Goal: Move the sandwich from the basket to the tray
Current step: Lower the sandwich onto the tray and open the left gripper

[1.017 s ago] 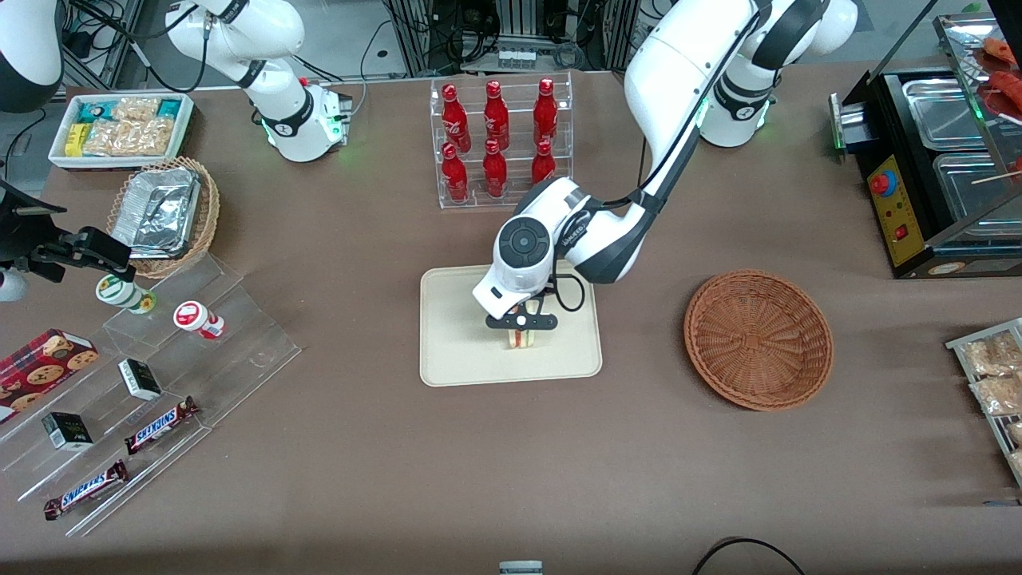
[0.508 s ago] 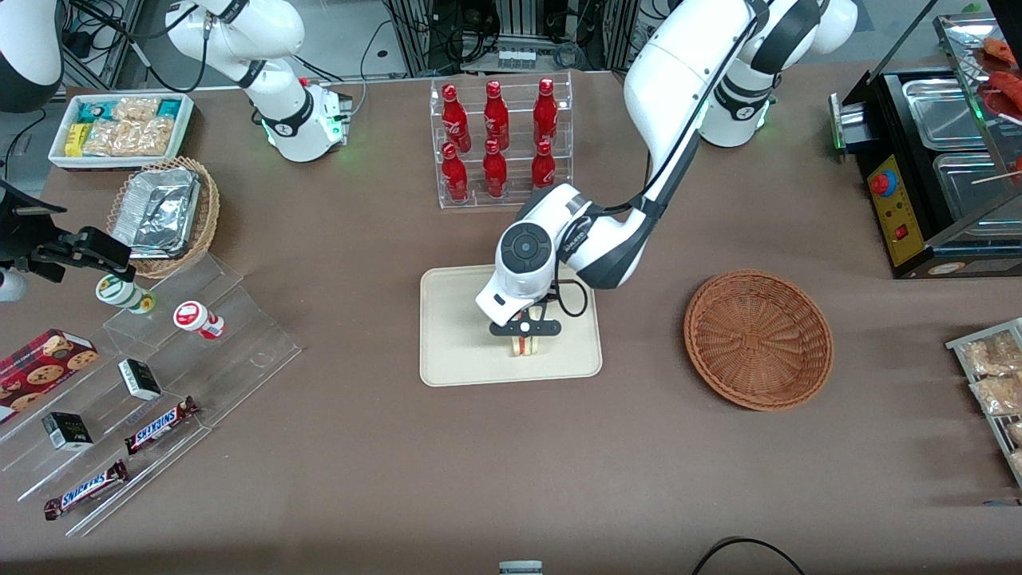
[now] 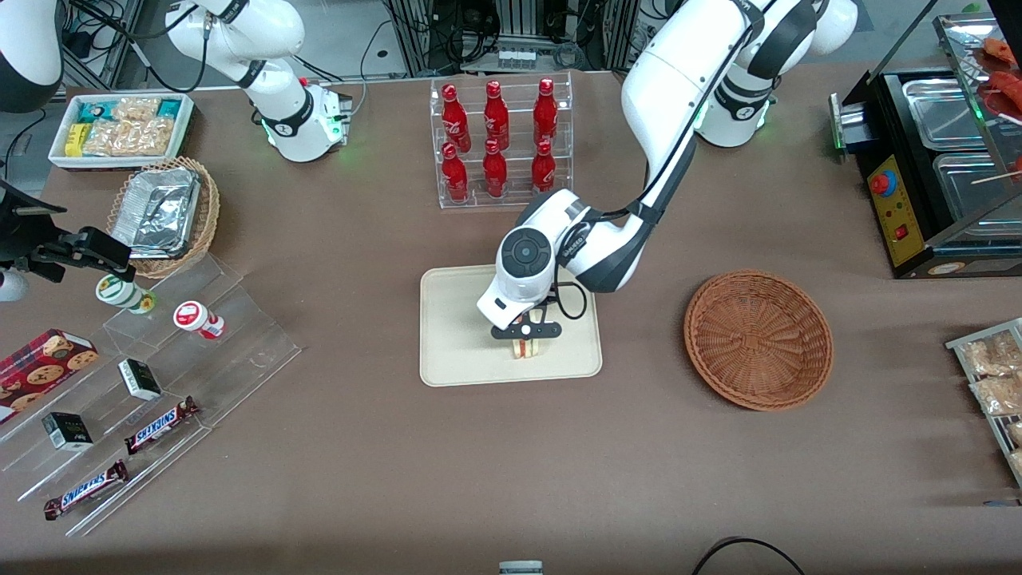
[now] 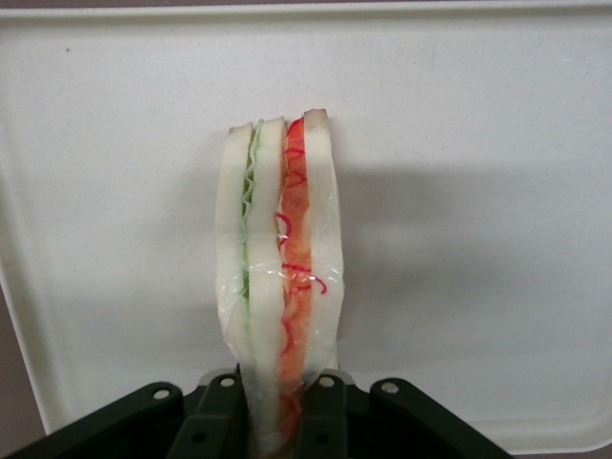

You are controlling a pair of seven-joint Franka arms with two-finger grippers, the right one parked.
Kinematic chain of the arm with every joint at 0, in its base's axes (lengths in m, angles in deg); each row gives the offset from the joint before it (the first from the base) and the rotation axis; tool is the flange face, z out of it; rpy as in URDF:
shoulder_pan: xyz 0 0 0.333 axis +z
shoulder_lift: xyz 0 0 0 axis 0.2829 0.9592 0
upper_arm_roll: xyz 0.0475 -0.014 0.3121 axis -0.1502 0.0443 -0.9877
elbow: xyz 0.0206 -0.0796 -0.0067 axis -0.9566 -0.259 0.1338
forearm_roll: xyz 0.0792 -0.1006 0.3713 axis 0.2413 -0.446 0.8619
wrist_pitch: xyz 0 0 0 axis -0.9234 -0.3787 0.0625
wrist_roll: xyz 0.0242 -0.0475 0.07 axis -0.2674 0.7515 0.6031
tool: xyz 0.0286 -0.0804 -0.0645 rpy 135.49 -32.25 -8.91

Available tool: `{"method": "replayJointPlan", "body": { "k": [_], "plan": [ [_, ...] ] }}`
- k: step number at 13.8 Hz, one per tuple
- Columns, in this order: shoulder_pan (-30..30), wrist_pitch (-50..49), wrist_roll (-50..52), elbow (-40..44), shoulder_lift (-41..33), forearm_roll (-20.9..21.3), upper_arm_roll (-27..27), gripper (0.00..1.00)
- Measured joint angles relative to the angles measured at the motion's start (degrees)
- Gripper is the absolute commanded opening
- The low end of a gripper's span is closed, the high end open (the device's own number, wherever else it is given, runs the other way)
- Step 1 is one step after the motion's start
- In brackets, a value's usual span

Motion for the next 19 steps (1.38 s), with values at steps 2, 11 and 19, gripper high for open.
{"method": "replayJointPlan", "body": {
  "k": [2, 11, 19],
  "plan": [
    [0.0, 0.4, 1.0, 0.0, 0.3, 0.0, 0.0, 0.0],
    [0.0, 1.4, 1.9, 0.0, 0.8, 0.4, 0.0, 1.0],
    [0.0, 1.5, 1.9, 0.0, 0.8, 0.9, 0.1, 1.0]
  ]
}}
